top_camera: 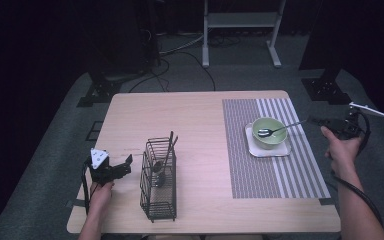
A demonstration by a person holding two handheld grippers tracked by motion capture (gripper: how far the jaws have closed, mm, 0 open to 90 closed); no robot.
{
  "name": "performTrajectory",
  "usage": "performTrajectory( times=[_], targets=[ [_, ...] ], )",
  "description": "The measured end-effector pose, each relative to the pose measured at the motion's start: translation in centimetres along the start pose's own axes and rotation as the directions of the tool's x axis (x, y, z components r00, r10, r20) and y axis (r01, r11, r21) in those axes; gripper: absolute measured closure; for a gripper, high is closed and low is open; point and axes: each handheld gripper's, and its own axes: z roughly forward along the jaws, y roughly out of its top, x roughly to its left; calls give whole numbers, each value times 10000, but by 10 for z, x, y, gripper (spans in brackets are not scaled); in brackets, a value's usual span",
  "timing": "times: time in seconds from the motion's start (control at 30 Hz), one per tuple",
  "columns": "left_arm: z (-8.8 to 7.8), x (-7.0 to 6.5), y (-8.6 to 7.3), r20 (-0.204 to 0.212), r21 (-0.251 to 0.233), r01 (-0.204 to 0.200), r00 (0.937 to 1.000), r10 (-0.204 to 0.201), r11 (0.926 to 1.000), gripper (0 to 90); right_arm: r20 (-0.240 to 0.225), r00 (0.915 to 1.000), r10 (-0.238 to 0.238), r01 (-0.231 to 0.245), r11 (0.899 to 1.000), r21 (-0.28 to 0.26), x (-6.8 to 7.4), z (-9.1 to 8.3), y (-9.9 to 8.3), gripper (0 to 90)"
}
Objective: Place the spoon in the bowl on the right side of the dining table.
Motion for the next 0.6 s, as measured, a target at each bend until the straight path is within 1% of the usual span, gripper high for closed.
performTrajectory(
  times=[0.1,0.27,0.57,0.6],
  targets=[
    [0,0,0,7,-26,-6,10000,6,10000,0,51,10000,-6,6,10000,41,-3,4,0,893],
    [-1,1,0,-1,-68,98,10000,-98,9999,0,90,9999,107,-108,9999,131,-8,12,-2,893],
    [0,0,0,-11,15,19,10000,-19,10000,0,132,9999,27,-30,9996,289,-12,25,-3,892],
    [0,0,0,-14,24,12,10000,-12,10000,0,126,9999,34,-36,9997,238,-13,26,-3,891]
  ],
)
